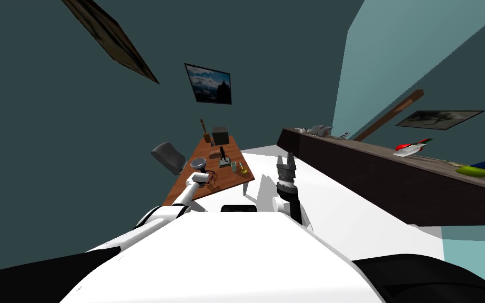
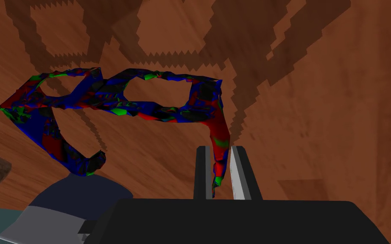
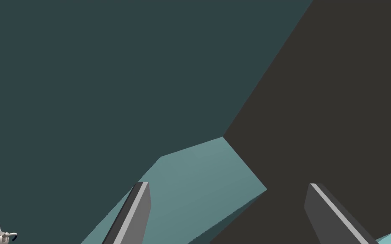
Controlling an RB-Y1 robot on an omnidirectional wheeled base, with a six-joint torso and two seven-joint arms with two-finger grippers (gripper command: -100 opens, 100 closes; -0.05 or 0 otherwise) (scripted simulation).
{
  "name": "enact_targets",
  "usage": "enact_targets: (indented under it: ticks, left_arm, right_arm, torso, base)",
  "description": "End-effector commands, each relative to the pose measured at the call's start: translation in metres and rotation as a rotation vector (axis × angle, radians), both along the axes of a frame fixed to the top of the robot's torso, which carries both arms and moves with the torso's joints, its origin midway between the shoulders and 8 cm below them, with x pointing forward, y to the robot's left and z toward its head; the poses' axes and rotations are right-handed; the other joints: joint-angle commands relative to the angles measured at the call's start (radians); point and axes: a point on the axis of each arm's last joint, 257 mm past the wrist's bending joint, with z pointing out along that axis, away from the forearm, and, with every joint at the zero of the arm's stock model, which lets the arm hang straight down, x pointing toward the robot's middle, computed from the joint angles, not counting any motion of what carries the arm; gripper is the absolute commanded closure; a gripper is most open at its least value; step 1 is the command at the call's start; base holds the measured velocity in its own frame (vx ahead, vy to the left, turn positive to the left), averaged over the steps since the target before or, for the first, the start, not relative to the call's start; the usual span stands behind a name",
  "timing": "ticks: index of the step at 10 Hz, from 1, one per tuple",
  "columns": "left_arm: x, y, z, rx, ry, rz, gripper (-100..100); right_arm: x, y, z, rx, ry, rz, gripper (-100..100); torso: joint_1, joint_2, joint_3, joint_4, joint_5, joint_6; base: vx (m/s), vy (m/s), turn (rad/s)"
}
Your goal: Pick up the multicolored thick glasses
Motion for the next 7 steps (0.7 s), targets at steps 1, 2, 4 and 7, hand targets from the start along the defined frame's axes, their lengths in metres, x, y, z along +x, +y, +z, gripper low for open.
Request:
enact_targets:
  ticks: [1, 2, 4, 7]
  left_arm:
    - [0.0, 0.0, 0.0, 0.0, 0.0, 0.0, 100]
    - [0.0, 0.0, 0.0, 0.0, 0.0, 0.0, 0]
    - [0.007, -0.001, 0.013, 0.0, 0.003, -0.001, 100]
    - [0.008, -0.002, 0.016, 0.0, 0.002, -0.002, 0]
  right_arm:
    - [0.0, 0.0, 0.0, 0.0, 0.0, 0.0, 0]
    - [0.0, 0.0, 0.0, 0.0, 0.0, 0.0, 0]
    - [0.0, 0.0, 0.0, 0.0, 0.0, 0.0, 0]
    - [0.0, 0.0, 0.0, 0.0, 0.0, 0.0, 0]
  torso:
    - [0.0, 0.0, 0.0, 0.0, 0.0, 0.0]
    - [0.0, 0.0, 0.0, 0.0, 0.0, 0.0]
    - [0.0, 0.001, 0.001, 0.001, 0.0, 0.0]
    - [-0.001, 0.002, 0.001, 0.0, 0.0, 0.0]
  base:
    - [0.0, 0.0, 0.0]
    - [0.0, 0.0, 0.0]
    - [-0.041, -0.008, 0.003]
    - [-0.024, -0.011, 0.001]
